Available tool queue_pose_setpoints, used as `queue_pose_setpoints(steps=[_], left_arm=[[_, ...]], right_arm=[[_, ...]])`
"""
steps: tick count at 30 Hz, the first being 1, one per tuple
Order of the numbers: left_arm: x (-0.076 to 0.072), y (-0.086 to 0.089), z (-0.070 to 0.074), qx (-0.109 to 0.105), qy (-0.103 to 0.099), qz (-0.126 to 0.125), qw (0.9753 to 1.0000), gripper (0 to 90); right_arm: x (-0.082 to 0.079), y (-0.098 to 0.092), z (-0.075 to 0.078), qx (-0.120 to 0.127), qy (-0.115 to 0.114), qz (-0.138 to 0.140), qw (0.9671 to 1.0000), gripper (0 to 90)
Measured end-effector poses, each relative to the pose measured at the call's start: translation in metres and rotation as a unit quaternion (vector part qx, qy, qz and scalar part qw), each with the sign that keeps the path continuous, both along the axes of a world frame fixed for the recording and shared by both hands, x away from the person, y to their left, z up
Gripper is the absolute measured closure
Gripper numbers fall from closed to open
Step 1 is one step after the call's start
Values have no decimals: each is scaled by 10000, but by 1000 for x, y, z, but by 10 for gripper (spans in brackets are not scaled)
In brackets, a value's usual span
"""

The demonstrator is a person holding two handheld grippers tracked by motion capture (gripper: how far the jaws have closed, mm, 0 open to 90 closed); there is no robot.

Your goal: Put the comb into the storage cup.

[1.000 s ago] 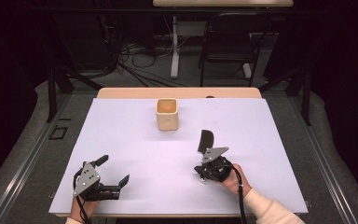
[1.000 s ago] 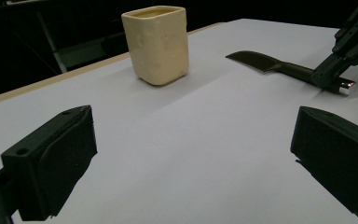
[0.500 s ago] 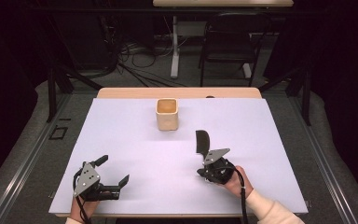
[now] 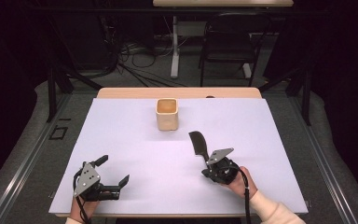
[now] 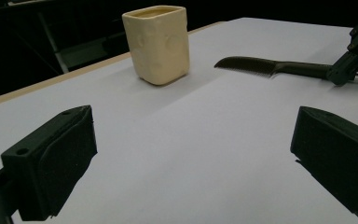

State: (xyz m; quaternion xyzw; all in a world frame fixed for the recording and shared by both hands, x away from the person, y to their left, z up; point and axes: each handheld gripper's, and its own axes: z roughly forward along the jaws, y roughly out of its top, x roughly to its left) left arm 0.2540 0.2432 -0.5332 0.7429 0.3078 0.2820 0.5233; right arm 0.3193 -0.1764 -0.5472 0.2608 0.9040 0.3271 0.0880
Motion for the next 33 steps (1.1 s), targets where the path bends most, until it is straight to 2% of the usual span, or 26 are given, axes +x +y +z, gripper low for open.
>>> queue_pose_setpoints(steps=[5, 19, 33], left_arm=[[0, 0, 0, 1, -1, 19, 10000, 4], [-1, 0, 1, 5, -10, 27, 10000, 1], [-1, 0, 1, 2, -12, 37, 10000, 1]], right_arm=[[-2, -5, 1, -9, 32, -135, 9999, 900], [-1, -11, 2, -240, -102, -271, 9993, 900], [2, -16, 1, -315, -94, -361, 9988, 900]])
